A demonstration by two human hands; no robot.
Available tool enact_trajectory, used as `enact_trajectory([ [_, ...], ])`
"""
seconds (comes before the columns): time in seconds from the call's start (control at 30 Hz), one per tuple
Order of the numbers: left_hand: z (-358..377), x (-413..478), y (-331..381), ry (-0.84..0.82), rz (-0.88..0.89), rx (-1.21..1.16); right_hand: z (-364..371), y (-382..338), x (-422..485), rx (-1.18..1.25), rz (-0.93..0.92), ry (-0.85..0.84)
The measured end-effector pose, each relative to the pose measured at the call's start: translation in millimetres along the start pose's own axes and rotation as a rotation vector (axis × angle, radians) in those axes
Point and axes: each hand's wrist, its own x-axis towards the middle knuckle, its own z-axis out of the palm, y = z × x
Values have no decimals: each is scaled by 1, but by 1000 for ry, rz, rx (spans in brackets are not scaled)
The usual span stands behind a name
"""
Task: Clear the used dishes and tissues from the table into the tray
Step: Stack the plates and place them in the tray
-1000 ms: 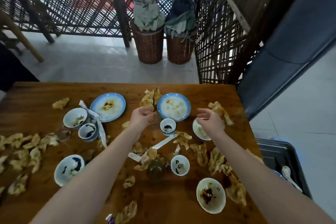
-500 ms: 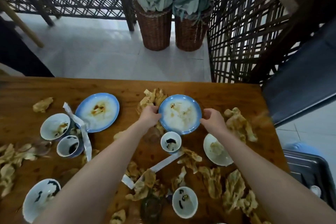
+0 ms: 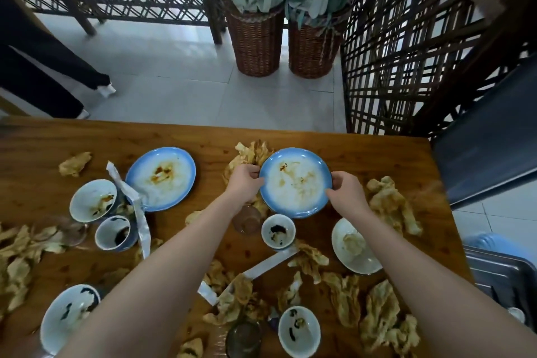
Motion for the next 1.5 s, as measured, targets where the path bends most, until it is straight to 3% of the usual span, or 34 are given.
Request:
enact_trajectory([
  [0.3,-51,-47,6,149,56,-137,-6,-57,-25,89,-160,-10],
  [0.63,-157,-62,-51,146,-5,-178,70,-135,-71,170,-260,-117],
  [1.13,-219,18,-121,-84,-36,-34,179,-162,-60,251,-116,-118],
  [1.5,-241,41,-141,19,5,244,216,-172,-56,166,-38,-149],
])
